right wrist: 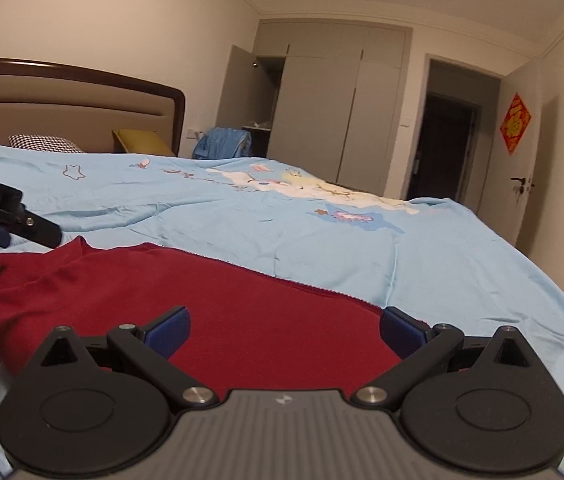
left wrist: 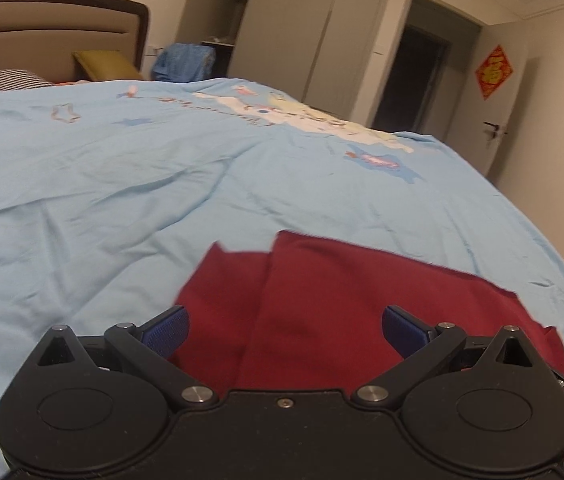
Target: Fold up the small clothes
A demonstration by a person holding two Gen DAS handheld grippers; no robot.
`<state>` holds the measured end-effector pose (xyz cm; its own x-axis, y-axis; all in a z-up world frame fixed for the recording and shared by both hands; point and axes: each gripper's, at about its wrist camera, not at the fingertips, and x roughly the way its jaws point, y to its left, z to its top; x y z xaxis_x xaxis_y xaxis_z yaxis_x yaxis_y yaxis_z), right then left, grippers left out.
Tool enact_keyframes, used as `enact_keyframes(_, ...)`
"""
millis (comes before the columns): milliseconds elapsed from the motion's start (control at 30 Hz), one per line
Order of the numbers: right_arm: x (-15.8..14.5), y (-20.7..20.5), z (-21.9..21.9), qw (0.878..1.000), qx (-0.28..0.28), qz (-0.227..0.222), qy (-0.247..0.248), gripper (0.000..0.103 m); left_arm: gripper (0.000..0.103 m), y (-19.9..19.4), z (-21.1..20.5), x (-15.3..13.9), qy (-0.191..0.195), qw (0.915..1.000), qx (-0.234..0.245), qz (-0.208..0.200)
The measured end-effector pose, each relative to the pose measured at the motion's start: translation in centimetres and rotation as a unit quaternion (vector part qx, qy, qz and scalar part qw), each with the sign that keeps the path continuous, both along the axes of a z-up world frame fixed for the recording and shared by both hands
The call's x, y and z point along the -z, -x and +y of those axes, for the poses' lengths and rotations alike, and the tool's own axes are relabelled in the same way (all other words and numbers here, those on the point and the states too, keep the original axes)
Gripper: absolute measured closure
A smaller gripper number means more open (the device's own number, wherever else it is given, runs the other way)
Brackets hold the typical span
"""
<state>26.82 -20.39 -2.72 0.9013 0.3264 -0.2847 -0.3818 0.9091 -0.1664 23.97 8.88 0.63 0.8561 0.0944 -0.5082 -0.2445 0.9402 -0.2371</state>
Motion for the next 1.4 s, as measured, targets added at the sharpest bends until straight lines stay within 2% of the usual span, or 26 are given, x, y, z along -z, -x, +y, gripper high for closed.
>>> enact_keyframes(133,2.0,0.8,0.3,1.0,0.031,-0.001,-0.001,0.0,0.001,2.2,0.6,0.9,0.002,0.9996,-0.023,0.019)
enact_keyframes(300,3.9,1.0,0.2,0.998,0.052,0.017,-0.021,0.0,0.001,3.4,0.7,2.3,0.033,0.9981,-0.037,0.036)
enact_keyframes(533,6.8,1.3,-0.1,0.997,0.06,0.026,-0.051,0.0,0.001,3.1,-0.1,3.5,0.026,0.9975,-0.037,0.055)
enact_keyframes(1400,7.1,1.3,-0.3,0.996,0.062,0.019,-0.058,0.0,0.001,2.7,-0.1,3.5,0.025,0.9968,-0.039,0.065)
